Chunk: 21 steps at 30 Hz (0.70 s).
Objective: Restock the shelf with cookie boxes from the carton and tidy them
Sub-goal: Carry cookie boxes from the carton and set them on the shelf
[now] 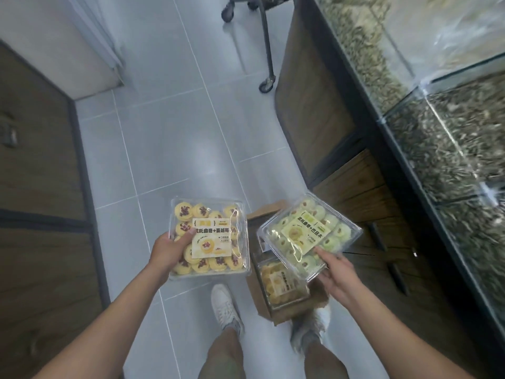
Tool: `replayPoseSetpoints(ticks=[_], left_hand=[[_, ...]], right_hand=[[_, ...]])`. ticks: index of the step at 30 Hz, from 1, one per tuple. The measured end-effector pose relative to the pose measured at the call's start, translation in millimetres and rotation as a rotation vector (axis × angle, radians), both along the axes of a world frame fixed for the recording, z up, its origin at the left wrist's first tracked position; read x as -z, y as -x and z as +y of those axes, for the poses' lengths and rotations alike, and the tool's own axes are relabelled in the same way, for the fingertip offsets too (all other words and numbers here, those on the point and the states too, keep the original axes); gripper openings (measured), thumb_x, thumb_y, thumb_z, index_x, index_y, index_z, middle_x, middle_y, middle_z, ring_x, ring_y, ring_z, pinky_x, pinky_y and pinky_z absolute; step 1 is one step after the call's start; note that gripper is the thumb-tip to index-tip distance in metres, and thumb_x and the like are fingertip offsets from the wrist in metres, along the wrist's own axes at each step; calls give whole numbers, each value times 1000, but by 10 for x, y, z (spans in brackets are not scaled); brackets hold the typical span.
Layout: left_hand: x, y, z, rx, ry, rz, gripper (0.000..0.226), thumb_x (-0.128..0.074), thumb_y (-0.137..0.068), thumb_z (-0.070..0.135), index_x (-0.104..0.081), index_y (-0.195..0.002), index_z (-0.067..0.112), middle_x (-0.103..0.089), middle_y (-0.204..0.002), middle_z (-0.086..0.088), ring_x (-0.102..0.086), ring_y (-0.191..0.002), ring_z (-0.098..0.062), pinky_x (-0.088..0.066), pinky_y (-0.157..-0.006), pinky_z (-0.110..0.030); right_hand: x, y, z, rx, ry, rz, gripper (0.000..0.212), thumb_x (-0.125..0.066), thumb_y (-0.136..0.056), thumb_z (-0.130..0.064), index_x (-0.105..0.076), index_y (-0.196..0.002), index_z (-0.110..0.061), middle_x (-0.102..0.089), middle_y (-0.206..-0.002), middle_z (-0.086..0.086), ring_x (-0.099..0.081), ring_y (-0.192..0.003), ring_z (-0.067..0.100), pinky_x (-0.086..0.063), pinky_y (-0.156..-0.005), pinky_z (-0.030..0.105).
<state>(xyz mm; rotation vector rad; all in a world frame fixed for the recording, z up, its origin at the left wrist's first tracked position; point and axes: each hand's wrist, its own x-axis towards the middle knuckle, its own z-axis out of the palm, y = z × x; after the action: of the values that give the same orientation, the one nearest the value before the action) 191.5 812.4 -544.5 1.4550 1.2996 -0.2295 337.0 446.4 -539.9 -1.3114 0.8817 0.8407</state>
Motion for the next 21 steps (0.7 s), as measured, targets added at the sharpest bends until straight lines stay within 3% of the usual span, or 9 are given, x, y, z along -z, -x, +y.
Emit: replayPoseSetpoints(ticks=[2, 5, 6, 8, 9, 11, 13, 21], left_hand=[[-248, -53, 94, 38, 27, 6, 31, -80, -92, 41, -78, -103, 12, -82, -82, -6, -80, -81, -35, -66, -80, -52], [-610, -132, 216, 84, 68, 3, 32, -83, -89, 44, -78, -97, 14, -82, -86, -8, -80, -84, -33, -64, -88, -56], [-715, -160, 245, 102, 80, 3, 33, -83, -88, 44, -77, -99, 13, -82, -87, -9, -80, -84, -33, -64, -88, -56], [-917, -242, 260, 136, 89, 5, 39, -84, -87, 46, -77, -102, 11, -82, -85, -10, -80, -82, -33, -64, -87, -55], [-1004, -282, 257, 154, 89, 9, 43, -84, -86, 48, -77, -103, 9, -82, -85, -11, -80, -81, -34, -64, -87, -55], [-1174, -363, 222, 207, 91, 3, 45, -84, -86, 49, -76, -101, 7, -81, -84, -13, -80, -81, -35, -64, -88, -55], [-1309, -441, 153, 253, 76, -19, 43, -84, -86, 48, -77, -100, 7, -81, -85, -14, -80, -82, -36, -64, -88, -56], [-1812, -700, -597, 455, 89, -58, 44, -81, -90, 44, -75, -106, 3, -81, -85, -14, -80, -80, -34, -65, -85, -50]], right_hand=[[-252, 71, -19, 18, -11, -38, 36, -71, -96, -12, -61, -130, -6, -79, -112, 15, -77, -100, 31, -65, -81, 45], [-624, 211, -30, 57, -38, -79, 53, -77, -90, -20, -59, -138, -5, -76, -121, 16, -72, -113, 34, -54, -106, 51], [-754, 263, -32, 82, -49, -99, 66, -86, -81, -24, -58, -138, -5, -74, -124, 17, -71, -116, 35, -50, -111, 52], [-964, 379, -78, 101, -67, -131, 95, -102, -53, -34, -61, -134, -6, -75, -123, 16, -72, -115, 33, -53, -106, 50], [-1056, 423, -115, 111, -88, -146, 92, -101, -55, -33, -61, -133, -6, -76, -121, 15, -73, -113, 32, -57, -101, 48], [-1261, 509, -182, 163, -123, -174, 55, -82, -85, -20, -62, -134, -5, -77, -118, 16, -76, -106, 30, -64, -87, 42], [-1436, 588, -277, 224, -155, -178, 34, -67, -98, -12, -64, -131, -5, -77, -116, 16, -78, -98, 27, -66, -71, 38], [-1877, 976, -988, 325, -128, -255, 38, -69, -96, -19, -65, -131, -6, -76, -120, 16, -77, -104, 29, -66, -77, 41]])
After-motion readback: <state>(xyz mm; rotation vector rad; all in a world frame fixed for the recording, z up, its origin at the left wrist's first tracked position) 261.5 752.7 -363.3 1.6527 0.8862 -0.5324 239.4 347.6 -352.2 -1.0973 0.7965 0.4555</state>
